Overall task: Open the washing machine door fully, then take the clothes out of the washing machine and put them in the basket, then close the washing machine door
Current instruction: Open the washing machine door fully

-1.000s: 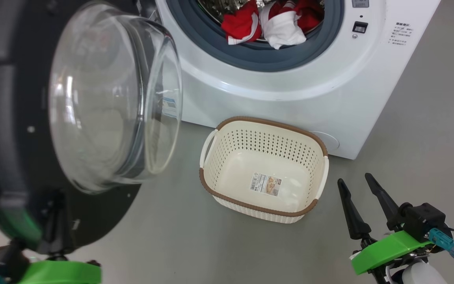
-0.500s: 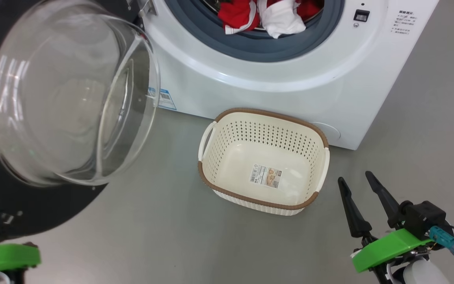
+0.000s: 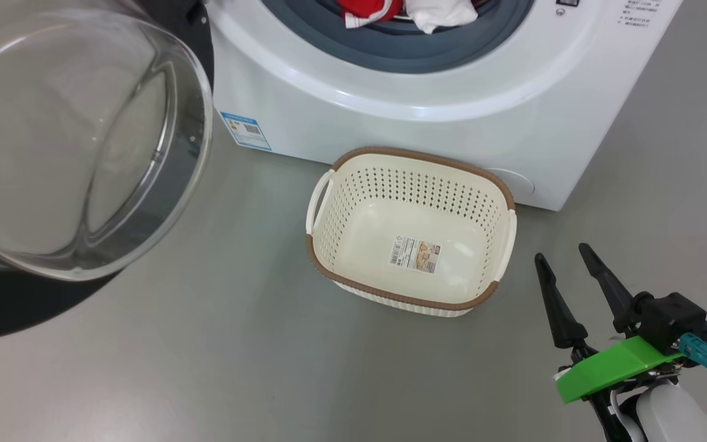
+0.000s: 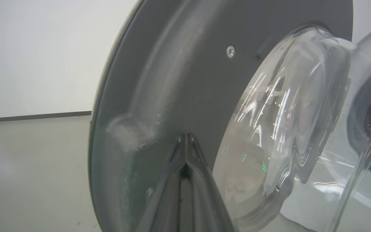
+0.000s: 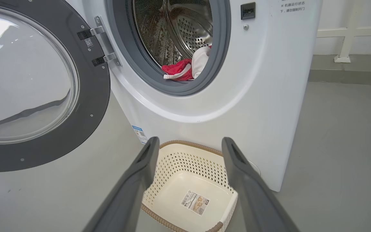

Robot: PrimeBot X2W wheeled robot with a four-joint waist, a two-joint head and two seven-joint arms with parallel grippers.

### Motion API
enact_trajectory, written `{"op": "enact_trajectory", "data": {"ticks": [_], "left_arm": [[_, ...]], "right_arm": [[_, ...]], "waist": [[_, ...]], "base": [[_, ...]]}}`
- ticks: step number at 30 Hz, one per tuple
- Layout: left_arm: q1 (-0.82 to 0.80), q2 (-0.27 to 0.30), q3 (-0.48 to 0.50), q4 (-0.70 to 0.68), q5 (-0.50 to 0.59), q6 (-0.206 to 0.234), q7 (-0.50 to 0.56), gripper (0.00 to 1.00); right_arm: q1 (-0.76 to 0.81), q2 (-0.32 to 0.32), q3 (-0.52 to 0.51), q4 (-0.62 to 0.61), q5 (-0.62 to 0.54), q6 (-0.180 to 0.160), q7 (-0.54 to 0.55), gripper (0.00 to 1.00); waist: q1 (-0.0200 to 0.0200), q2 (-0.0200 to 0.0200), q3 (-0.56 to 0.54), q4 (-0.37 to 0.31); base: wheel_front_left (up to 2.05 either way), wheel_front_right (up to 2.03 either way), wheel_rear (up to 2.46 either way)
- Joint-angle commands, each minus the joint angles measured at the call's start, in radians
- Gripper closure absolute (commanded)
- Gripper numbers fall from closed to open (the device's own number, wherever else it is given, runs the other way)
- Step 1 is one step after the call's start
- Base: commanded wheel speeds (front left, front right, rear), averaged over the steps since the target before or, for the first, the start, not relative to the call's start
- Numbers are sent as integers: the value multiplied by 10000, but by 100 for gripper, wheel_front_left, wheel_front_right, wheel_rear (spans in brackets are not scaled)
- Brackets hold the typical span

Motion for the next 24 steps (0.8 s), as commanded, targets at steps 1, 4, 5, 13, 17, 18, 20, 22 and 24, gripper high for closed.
{"op": "enact_trajectory", "data": {"ticks": [1,4,5,13,17,18,20,22,24], "left_arm": [[-230,643,399,-142,116,14,-48,100],[-539,784,633,171,314,13,-48,100],[-642,819,715,256,368,16,-48,100],[-1098,926,1234,691,713,8,-48,100],[-1088,911,1336,849,793,-18,-48,100],[-1055,896,1341,868,807,-25,-48,100],[-959,832,1343,846,806,-39,-48,100],[-826,766,1317,794,793,-51,-48,100],[-646,680,1244,697,740,-61,-48,100]], "right_arm": [[-239,-46,205,-261,-155,63,-91,0],[-306,-55,172,-285,-203,63,-91,0],[-318,-50,163,-286,-216,63,-91,0],[-442,25,180,-225,-233,63,-91,0],[-433,71,151,-223,-224,63,-91,0],[-425,79,138,-221,-219,63,-91,0],[-404,94,109,-215,-208,63,-91,0],[-363,113,80,-207,-189,63,-91,0],[-312,129,64,-206,-179,63,-91,0]], "waist": [[0,0,104,-38],[0,0,255,-59],[0,0,287,-63],[0,0,379,-201],[0,0,282,-250],[0,0,251,-255],[0,0,163,-257],[0,0,50,-252],[0,0,-67,-255]], "base": [[0,0,0],[0,0,0],[0,0,0],[0,0,0],[0,0,0],[0,0,0],[0,0,0],[0,0,0],[0,0,0]]}}
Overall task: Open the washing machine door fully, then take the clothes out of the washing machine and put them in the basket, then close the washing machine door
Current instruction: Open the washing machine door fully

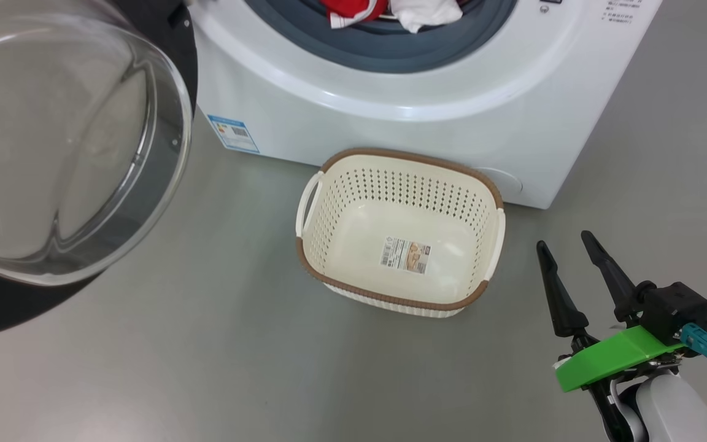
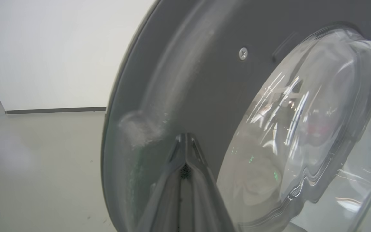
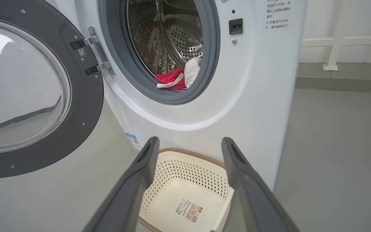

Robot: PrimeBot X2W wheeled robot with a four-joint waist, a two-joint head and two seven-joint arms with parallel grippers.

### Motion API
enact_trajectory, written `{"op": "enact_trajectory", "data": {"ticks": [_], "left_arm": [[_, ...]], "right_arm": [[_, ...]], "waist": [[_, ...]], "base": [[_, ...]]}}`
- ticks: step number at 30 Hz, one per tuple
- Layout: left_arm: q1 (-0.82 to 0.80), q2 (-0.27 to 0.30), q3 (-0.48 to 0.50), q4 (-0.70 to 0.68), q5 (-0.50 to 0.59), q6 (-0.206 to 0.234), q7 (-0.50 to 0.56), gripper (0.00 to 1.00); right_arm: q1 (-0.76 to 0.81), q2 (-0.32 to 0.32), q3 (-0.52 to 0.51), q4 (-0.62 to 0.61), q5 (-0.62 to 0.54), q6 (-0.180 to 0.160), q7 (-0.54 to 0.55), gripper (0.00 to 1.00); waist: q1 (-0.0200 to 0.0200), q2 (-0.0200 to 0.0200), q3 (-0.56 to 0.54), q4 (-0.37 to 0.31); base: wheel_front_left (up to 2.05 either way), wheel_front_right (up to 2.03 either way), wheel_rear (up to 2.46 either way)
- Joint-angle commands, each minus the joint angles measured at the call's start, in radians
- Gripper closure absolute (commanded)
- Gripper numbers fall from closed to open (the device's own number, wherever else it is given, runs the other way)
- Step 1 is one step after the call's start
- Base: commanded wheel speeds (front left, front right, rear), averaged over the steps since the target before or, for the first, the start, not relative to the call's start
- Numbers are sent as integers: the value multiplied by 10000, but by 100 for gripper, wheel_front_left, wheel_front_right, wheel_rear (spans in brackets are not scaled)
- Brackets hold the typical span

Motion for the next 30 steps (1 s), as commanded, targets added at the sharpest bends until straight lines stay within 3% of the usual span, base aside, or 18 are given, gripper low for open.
{"op": "enact_trajectory", "data": {"ticks": [1,5,11,13,14,15,16,22,30], "left_arm": [[336,480,75,-405,24,-48,-48,100],[940,290,-452,-820,-241,-52,-48,97],[1925,-210,-1331,-1702,-625,-54,-48,66],[2447,-454,-1879,-2215,-728,-54,-48,51],[2612,-523,-2065,-2381,-772,-54,-48,38],[2784,-589,-2245,-2555,-802,-54,-48,13],[2955,-634,-2411,-2701,-795,-54,-48,0],[3594,-751,-3465,-3373,-1077,-55,-48,0],[4113,-495,-4713,-4166,-1519,-55,-48,0]], "right_arm": [[12,64,189,-214,-76,63,-91,0],[143,104,188,-218,-32,63,-92,0],[369,148,133,-282,21,63,-92,0],[491,172,53,-310,68,63,-92,0],[534,179,32,-317,82,63,-92,0],[580,184,-4,-336,87,63,-92,0],[628,193,-38,-350,95,63,-92,0],[854,226,-223,-421,128,63,-92,0],[1076,291,-576,-603,143,63,-92,0]], "waist": [[0,0,-193,-4],[0,0,-444,-41],[0,0,-757,-153],[0,0,-900,-262],[0,0,-944,-307],[0,0,-974,-341],[0,0,-1021,-394],[0,0,-1172,-703],[0,0,-1248,-1372]], "base": [[0,0,0],[0,0,0],[0,0,0],[0,0,0],[0,0,0],[0,0,0],[0,0,0],[0,0,0],[0,0,0]]}}
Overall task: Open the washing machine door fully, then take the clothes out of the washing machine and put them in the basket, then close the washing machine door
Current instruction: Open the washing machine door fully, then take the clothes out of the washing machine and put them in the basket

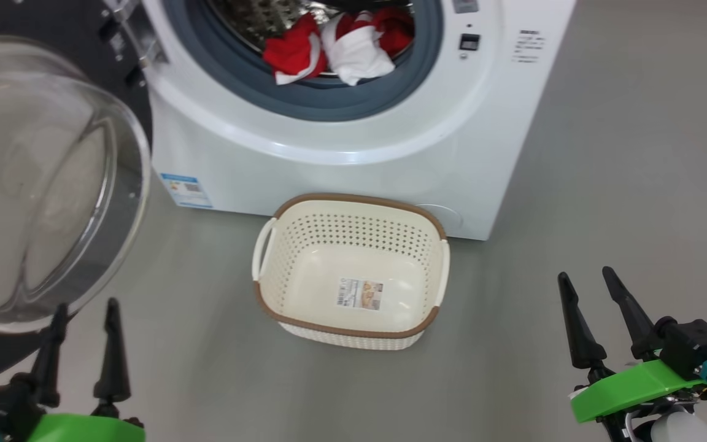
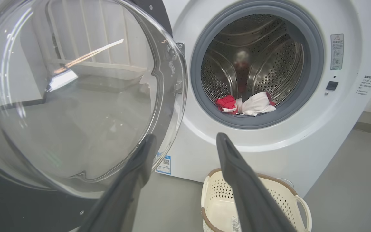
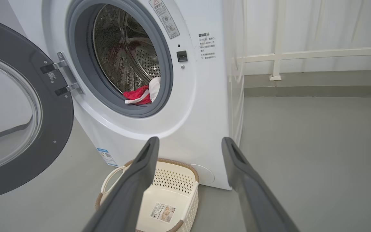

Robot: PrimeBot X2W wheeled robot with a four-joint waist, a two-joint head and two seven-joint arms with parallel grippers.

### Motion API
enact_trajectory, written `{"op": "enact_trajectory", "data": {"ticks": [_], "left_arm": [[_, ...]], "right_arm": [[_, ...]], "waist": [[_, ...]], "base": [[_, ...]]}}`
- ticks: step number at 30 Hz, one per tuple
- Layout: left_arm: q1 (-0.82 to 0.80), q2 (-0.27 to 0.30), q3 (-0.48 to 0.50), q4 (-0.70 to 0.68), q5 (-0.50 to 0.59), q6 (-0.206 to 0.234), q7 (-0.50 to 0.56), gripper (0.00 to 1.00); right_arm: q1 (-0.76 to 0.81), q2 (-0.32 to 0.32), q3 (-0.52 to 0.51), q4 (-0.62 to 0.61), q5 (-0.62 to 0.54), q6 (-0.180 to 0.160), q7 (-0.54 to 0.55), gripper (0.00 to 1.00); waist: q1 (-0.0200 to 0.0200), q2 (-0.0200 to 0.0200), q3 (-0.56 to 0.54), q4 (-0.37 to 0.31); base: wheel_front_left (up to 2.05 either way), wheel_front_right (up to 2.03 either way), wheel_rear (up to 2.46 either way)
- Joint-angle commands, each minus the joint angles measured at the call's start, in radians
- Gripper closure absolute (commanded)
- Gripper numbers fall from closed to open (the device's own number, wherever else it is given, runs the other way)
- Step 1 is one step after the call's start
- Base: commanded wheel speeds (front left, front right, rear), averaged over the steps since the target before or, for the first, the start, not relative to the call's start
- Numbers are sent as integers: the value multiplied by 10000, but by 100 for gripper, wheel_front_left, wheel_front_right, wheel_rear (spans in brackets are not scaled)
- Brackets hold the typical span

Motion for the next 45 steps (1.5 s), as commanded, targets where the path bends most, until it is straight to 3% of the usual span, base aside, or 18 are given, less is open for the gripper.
{"op": "enact_trajectory", "data": {"ticks": [1,23,45], "left_arm": [[9,342,152,-392,-79,-53,-49,0],[400,609,-1623,-1085,-655,-53,-49,0],[351,656,-1616,-1069,-486,-54,-49,0]], "right_arm": [[-26,-14,121,-297,44,63,-67,0],[578,149,-901,-782,165,63,-67,0],[625,255,-969,-853,128,63,-67,0]], "waist": [[0,0,-31,-307],[0,0,-205,-1869],[0,0,-229,-1863]], "base": [[0,0,0],[0,0,0],[0,0,0]]}}
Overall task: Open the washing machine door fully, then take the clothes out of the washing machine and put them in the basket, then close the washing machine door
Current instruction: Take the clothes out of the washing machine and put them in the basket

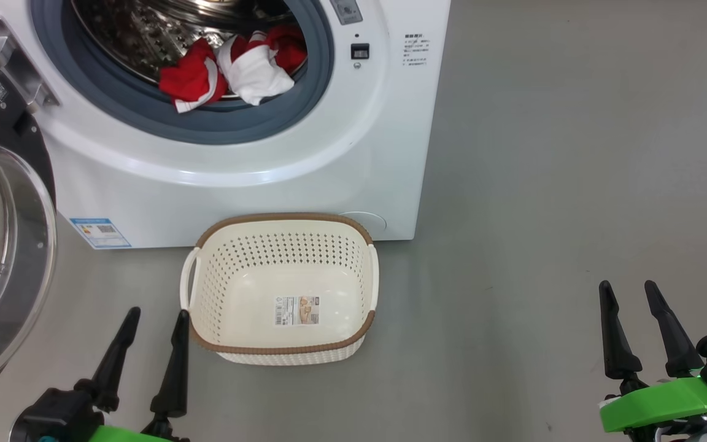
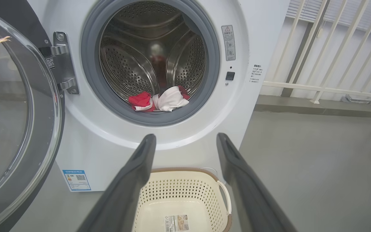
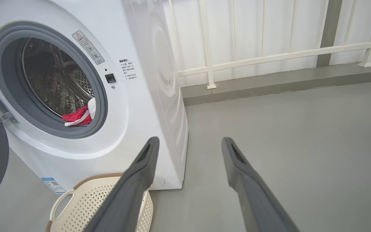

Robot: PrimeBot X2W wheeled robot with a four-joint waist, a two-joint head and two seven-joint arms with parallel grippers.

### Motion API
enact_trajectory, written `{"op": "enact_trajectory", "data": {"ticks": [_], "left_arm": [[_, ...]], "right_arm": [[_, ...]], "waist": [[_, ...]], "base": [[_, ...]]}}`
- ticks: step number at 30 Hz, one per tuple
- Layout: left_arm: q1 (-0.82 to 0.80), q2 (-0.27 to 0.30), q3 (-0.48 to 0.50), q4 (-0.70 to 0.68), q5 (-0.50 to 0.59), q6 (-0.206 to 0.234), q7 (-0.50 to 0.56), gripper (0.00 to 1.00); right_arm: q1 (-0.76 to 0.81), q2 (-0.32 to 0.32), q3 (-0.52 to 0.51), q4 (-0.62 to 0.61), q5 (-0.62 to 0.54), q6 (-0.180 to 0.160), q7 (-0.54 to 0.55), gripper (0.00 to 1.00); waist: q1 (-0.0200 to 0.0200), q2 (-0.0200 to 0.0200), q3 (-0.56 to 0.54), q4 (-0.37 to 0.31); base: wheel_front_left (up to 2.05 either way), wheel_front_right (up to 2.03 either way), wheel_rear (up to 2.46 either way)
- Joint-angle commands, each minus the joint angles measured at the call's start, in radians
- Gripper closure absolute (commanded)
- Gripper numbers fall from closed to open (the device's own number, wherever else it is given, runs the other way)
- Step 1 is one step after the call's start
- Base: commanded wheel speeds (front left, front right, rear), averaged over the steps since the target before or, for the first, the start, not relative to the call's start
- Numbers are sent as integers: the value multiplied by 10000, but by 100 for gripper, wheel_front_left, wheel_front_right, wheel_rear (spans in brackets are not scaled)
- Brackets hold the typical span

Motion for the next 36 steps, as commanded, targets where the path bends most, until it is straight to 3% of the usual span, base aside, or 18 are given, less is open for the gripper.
{"op": "enact_trajectory", "data": {"ticks": [1,10,36], "left_arm": [[-81,196,357,-260,109,-54,-49,0],[-117,234,248,-293,41,-54,-49,0],[-235,303,247,-221,280,-54,-49,0]], "right_arm": [[-103,-70,236,-263,12,63,-65,0],[-118,-71,322,-250,4,63,-65,0],[-155,-56,433,-258,-6,63,-65,0]], "waist": [[0,0,-4,19],[0,0,13,50],[0,0,142,142]], "base": [[0,0,0],[19,-22,3],[94,-94,0]]}}
